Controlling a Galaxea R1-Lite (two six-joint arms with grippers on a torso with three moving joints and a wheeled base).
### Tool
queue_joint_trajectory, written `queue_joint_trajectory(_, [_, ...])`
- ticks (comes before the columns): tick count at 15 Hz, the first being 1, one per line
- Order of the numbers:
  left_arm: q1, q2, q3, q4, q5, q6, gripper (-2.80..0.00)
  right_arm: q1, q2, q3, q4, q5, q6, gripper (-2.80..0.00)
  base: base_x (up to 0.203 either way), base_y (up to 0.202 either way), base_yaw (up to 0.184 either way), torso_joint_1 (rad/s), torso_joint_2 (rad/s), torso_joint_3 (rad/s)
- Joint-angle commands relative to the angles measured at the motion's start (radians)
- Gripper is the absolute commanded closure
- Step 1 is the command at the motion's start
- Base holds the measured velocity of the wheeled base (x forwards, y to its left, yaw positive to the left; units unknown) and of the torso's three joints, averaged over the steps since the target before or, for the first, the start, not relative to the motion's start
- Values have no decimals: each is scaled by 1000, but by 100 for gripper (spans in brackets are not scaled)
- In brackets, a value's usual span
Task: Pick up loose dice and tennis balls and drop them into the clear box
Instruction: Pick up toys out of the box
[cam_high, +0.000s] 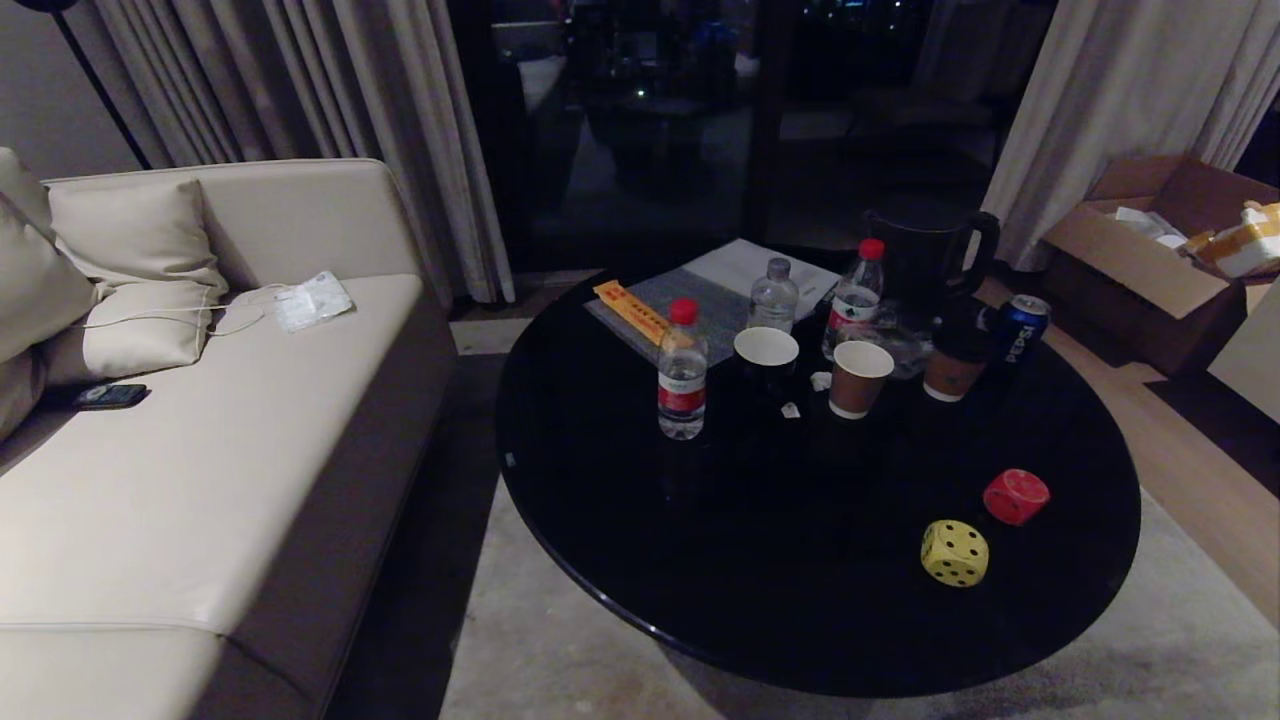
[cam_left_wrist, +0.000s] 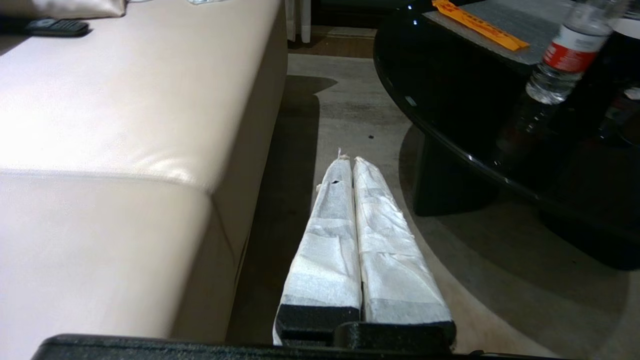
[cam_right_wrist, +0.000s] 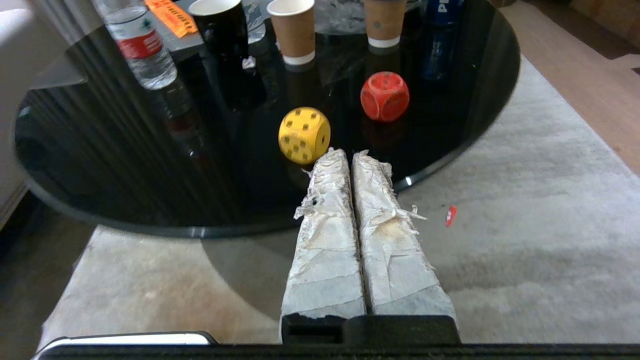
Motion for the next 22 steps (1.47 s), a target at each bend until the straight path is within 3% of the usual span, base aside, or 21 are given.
queue_joint_trajectory(1, [0, 2, 2, 0, 1, -3, 0, 0, 1, 11, 0, 0, 1, 0, 128, 0, -2, 4, 7, 4])
queue_joint_trajectory(15, [0, 2, 2, 1, 2, -6, 0, 0, 1, 11, 3, 27, -44, 0, 0, 0, 0, 0, 0, -2])
queue_joint_trajectory(22, [0, 2, 2, 0, 1, -3, 0, 0, 1, 11, 3, 28, -44, 0, 0, 0, 0, 3, 0, -177])
